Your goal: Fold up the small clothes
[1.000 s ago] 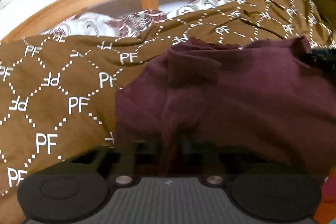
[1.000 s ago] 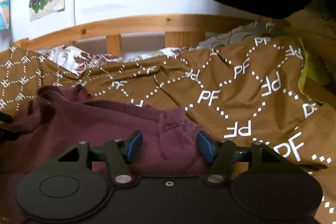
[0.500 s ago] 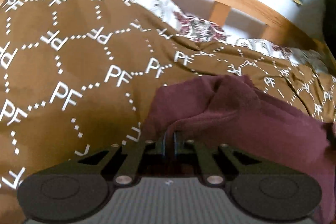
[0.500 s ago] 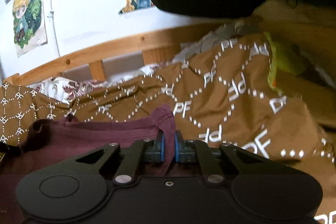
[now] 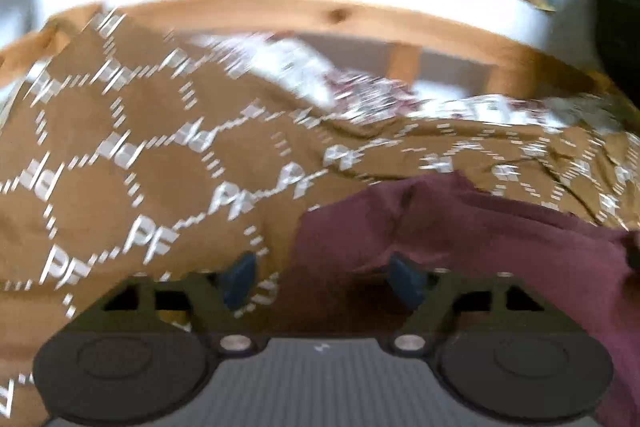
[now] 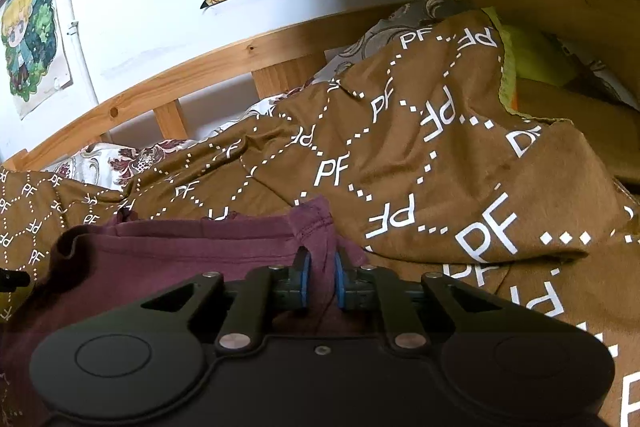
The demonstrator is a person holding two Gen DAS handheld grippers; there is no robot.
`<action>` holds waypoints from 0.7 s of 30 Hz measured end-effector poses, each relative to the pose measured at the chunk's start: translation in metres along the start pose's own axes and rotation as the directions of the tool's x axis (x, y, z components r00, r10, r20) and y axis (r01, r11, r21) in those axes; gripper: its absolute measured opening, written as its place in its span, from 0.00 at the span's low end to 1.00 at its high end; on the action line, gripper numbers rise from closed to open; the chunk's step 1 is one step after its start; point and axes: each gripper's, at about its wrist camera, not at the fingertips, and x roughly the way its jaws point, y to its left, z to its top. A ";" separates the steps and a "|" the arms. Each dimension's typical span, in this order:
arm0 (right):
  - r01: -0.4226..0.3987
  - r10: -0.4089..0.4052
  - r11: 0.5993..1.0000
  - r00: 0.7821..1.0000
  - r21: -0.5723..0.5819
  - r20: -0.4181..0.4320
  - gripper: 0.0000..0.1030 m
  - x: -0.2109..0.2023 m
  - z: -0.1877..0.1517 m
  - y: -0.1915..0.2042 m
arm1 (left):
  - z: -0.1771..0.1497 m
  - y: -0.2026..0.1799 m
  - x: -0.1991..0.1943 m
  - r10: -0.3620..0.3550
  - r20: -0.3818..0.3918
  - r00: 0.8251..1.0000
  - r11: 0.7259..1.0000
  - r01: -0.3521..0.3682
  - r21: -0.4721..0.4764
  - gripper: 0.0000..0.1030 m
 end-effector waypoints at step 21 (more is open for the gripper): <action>0.094 -0.084 0.989 0.993 -0.118 0.088 0.64 -0.011 -0.008 0.007 | 0.014 -0.014 0.068 0.261 -0.042 0.964 0.965 -0.260 0.036 0.80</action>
